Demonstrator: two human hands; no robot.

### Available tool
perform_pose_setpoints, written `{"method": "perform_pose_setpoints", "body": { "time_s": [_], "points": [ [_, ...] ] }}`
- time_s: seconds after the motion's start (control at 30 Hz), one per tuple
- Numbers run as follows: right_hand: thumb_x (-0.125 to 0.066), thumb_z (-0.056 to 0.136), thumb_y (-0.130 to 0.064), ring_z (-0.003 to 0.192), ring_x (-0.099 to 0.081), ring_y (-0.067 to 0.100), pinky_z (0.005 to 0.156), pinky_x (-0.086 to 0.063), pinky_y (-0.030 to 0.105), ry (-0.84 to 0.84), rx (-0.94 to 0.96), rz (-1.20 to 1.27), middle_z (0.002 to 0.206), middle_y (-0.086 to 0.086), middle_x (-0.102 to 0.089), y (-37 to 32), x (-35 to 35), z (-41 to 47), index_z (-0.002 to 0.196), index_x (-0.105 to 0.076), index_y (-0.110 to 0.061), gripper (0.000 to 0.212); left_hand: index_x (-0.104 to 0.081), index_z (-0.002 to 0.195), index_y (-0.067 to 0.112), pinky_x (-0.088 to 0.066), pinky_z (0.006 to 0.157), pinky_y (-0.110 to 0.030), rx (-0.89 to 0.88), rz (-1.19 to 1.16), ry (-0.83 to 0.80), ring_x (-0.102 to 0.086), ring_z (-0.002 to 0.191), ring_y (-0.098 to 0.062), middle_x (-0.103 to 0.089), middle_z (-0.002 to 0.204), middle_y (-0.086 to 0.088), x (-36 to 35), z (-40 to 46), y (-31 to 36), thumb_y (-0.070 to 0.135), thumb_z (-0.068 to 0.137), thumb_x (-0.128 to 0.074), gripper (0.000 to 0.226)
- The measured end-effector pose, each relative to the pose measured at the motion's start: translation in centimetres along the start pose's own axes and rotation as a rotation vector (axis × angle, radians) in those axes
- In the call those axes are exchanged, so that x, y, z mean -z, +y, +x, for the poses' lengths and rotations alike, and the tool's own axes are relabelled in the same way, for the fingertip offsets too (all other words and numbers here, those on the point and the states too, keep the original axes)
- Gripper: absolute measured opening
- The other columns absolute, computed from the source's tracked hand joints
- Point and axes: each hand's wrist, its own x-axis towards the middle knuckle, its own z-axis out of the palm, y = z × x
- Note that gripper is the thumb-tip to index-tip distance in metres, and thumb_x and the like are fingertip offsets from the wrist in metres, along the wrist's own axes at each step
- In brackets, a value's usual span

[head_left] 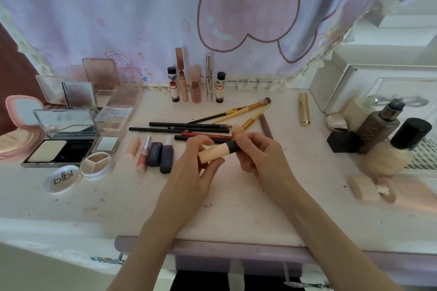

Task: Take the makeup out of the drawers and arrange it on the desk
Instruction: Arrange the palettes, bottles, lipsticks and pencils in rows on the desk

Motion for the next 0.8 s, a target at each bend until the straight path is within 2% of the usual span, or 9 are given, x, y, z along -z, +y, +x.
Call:
{"method": "perform_pose_setpoints", "body": {
  "time_s": [0.1, 0.2, 0.23, 0.3, 0.37, 0.43, 0.53, 0.67, 0.8],
  "points": [
    [-0.052, 0.093, -0.015, 0.050, -0.044, 0.003, 0.046, -0.035, 0.014, -0.002, 0.039, -0.024, 0.057, -0.007, -0.054, 0.05, 0.04, -0.18, 0.090, -0.064, -0.011, 0.013, -0.039, 0.085, 0.041, -0.040, 0.062, -0.005, -0.016, 0.018, 0.003, -0.050, 0.070, 0.009, -0.047, 0.071, 0.016, 0.12, -0.02, 0.12, 0.044, 0.082, -0.047, 0.009],
    [-0.048, 0.094, -0.006, 0.059, -0.046, 0.006, 0.052, -0.038, 0.016, -0.009, 0.122, -0.069, 0.073, 0.002, -0.057, -0.02, -0.04, -0.42, 0.099, -0.063, -0.007, 0.016, -0.046, 0.076, 0.037, -0.037, 0.057, -0.007, 0.051, 0.013, -0.019, -0.047, 0.061, 0.007, -0.048, 0.063, 0.008, 0.26, 0.13, 0.08, 0.064, 0.074, -0.028, 0.032],
    [-0.047, 0.094, -0.004, 0.060, -0.045, 0.008, 0.053, -0.038, 0.018, -0.005, 0.148, -0.088, 0.074, 0.004, -0.056, -0.02, -0.05, -0.45, 0.100, -0.063, -0.007, 0.018, -0.045, 0.077, 0.038, -0.037, 0.058, -0.006, 0.050, 0.006, -0.024, -0.048, 0.062, 0.007, -0.048, 0.063, 0.008, 0.26, 0.21, 0.12, 0.064, 0.074, -0.030, 0.030],
    [-0.046, 0.094, -0.002, 0.060, -0.046, 0.010, 0.055, -0.040, 0.019, 0.012, 0.177, -0.121, 0.074, 0.003, -0.056, -0.06, 0.01, -0.44, 0.101, -0.063, -0.008, 0.019, -0.042, 0.086, 0.041, -0.038, 0.058, -0.004, 0.060, -0.044, -0.054, -0.049, 0.063, 0.005, -0.049, 0.066, 0.008, 0.21, 0.14, 0.13, 0.053, 0.078, -0.047, 0.016],
    [-0.047, 0.093, -0.001, 0.060, -0.048, 0.009, 0.056, -0.043, 0.019, 0.018, 0.178, -0.133, 0.074, 0.002, -0.058, -0.02, 0.04, -0.41, 0.101, -0.064, -0.012, 0.022, -0.038, 0.090, 0.041, -0.040, 0.059, -0.006, 0.054, -0.053, -0.062, -0.051, 0.065, 0.001, -0.050, 0.069, 0.008, 0.12, -0.09, 0.06, 0.042, 0.080, -0.058, 0.023],
    [-0.048, 0.092, -0.001, 0.060, -0.051, 0.005, 0.059, -0.045, 0.017, 0.026, 0.167, -0.140, 0.076, 0.000, -0.062, 0.10, 0.01, -0.37, 0.101, -0.065, -0.019, 0.026, -0.039, 0.085, 0.038, -0.042, 0.059, -0.009, 0.041, -0.038, -0.046, -0.052, 0.067, -0.001, -0.051, 0.070, 0.010, 0.13, -0.10, -0.07, 0.048, 0.080, -0.051, 0.017],
    [-0.048, 0.091, 0.000, 0.065, -0.054, 0.006, 0.063, -0.048, 0.017, 0.055, 0.136, -0.096, 0.083, -0.002, -0.066, 0.33, 0.13, -0.19, 0.100, -0.066, -0.019, 0.027, -0.043, 0.079, 0.036, -0.040, 0.055, -0.010, 0.058, -0.041, -0.061, -0.048, 0.059, 0.002, -0.048, 0.064, 0.009, 0.28, 0.00, 0.03, 0.063, 0.073, -0.035, 0.028],
    [-0.045, 0.090, 0.003, 0.074, -0.052, 0.020, 0.061, -0.046, 0.021, 0.040, 0.117, 0.058, 0.087, 0.005, -0.067, 0.34, 0.57, 0.00, 0.098, -0.067, -0.012, 0.028, -0.043, 0.074, 0.036, -0.036, 0.052, -0.004, 0.095, -0.009, -0.073, -0.046, 0.055, 0.009, -0.046, 0.061, 0.011, 0.14, 0.23, -0.22, 0.043, 0.086, -0.045, 0.014],
    [-0.058, 0.088, -0.006, 0.074, -0.052, 0.022, 0.058, -0.045, 0.020, 0.020, 0.118, 0.077, 0.085, 0.005, -0.068, 0.33, 0.41, 0.04, 0.100, -0.066, -0.010, 0.016, -0.042, 0.075, 0.037, -0.036, 0.055, -0.003, 0.096, -0.007, -0.093, -0.047, 0.057, 0.011, -0.046, 0.061, 0.012, 0.19, 0.25, -0.25, 0.035, 0.089, -0.047, 0.015]
  ]
}}
